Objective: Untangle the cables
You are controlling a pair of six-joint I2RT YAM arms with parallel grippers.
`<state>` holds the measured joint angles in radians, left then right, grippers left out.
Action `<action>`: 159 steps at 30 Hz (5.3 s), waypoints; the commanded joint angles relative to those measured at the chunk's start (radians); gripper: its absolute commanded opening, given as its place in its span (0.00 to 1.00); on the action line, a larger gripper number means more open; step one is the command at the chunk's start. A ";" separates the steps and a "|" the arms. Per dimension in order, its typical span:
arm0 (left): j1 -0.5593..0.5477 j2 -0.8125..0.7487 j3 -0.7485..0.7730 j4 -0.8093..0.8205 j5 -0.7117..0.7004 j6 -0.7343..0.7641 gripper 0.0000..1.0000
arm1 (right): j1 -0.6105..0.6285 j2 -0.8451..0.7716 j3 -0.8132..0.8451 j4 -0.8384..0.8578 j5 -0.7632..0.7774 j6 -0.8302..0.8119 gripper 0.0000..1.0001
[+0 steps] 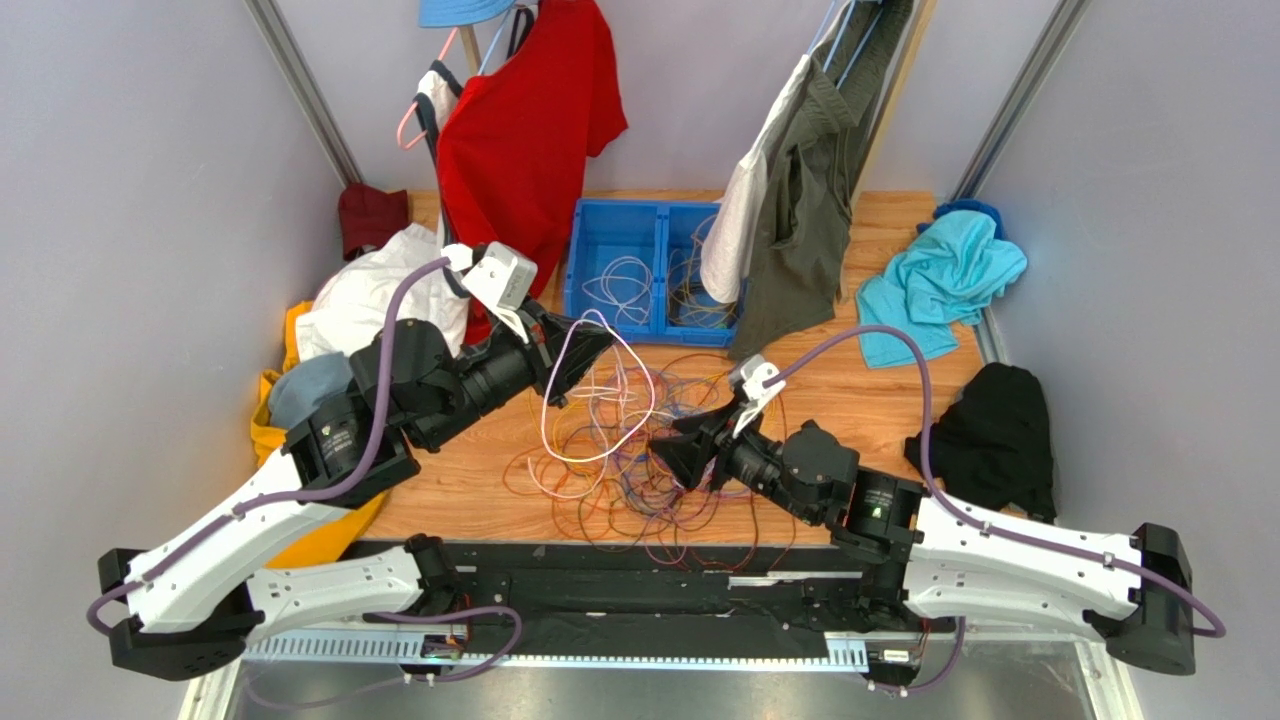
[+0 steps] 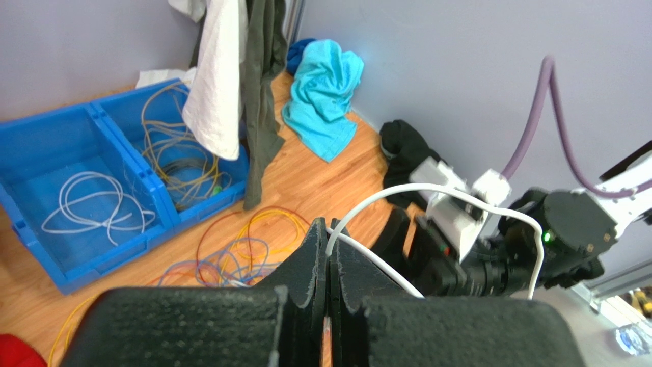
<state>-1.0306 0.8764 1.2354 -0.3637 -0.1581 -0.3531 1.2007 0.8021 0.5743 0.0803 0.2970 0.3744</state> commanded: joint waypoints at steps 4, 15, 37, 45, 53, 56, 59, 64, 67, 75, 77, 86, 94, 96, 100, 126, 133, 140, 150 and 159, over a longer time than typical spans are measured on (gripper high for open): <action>0.004 0.036 0.142 -0.030 -0.003 0.066 0.00 | 0.074 -0.041 -0.103 0.058 -0.032 0.012 0.51; 0.004 0.087 0.250 -0.055 0.031 0.080 0.00 | 0.076 0.109 -0.044 0.245 0.031 -0.103 0.53; 0.004 0.085 0.210 -0.050 0.046 0.057 0.00 | 0.071 0.373 0.151 0.291 0.180 -0.175 0.25; 0.004 0.075 0.287 -0.107 -0.073 0.130 0.00 | 0.068 0.202 -0.017 0.205 0.235 -0.079 0.00; 0.004 0.105 0.438 -0.132 -0.173 0.232 0.00 | 0.069 0.054 -0.250 0.072 0.303 0.090 0.00; 0.004 0.131 0.487 -0.133 -0.185 0.258 0.00 | 0.068 0.042 -0.283 0.044 0.314 0.144 0.00; 0.004 0.168 0.524 -0.138 -0.192 0.278 0.00 | 0.069 0.048 -0.287 0.036 0.314 0.162 0.00; 0.023 0.226 0.527 -0.145 -0.196 0.289 0.00 | 0.068 0.066 -0.234 -0.008 0.321 0.149 0.15; 0.065 0.257 0.507 -0.158 -0.158 0.255 0.00 | 0.068 0.112 -0.142 -0.136 0.329 0.164 0.53; 0.253 0.396 0.466 -0.202 0.043 0.137 0.00 | 0.072 0.154 0.065 -0.477 0.323 0.216 0.62; 0.316 0.438 0.475 -0.198 0.107 0.115 0.00 | 0.074 0.087 0.062 -0.494 0.311 0.205 0.62; 0.452 0.849 0.888 -0.310 0.224 0.095 0.00 | 0.074 -0.121 0.030 -0.536 0.281 0.198 0.57; 0.579 1.053 0.983 -0.124 0.391 0.029 0.00 | 0.074 -0.142 0.084 -0.622 0.314 0.156 0.56; 0.616 1.107 0.986 -0.045 0.431 -0.001 0.00 | 0.073 -0.152 0.087 -0.625 0.318 0.147 0.56; 0.665 1.187 0.980 0.126 0.563 -0.082 0.00 | 0.074 -0.185 0.079 -0.614 0.321 0.126 0.56; 0.695 1.268 0.671 0.258 0.476 -0.110 0.00 | 0.074 -0.225 0.013 -0.539 0.324 0.104 0.54; 0.695 1.256 0.733 0.063 0.418 -0.122 0.39 | 0.074 -0.254 0.013 -0.560 0.315 0.144 0.52; 0.696 1.202 0.834 -0.246 0.243 -0.096 0.80 | 0.074 -0.280 0.010 -0.565 0.294 0.164 0.52; 0.666 0.986 0.582 0.022 0.373 -0.126 0.79 | 0.074 -0.285 -0.021 -0.550 0.283 0.189 0.51; 0.604 1.234 0.795 -0.008 0.414 -0.150 0.79 | 0.074 -0.247 -0.010 -0.536 0.286 0.184 0.51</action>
<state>-0.4244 1.9911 1.9591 -0.4034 0.2211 -0.4721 1.2713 0.5484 0.5518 -0.4969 0.5758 0.5499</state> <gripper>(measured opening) 0.787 0.509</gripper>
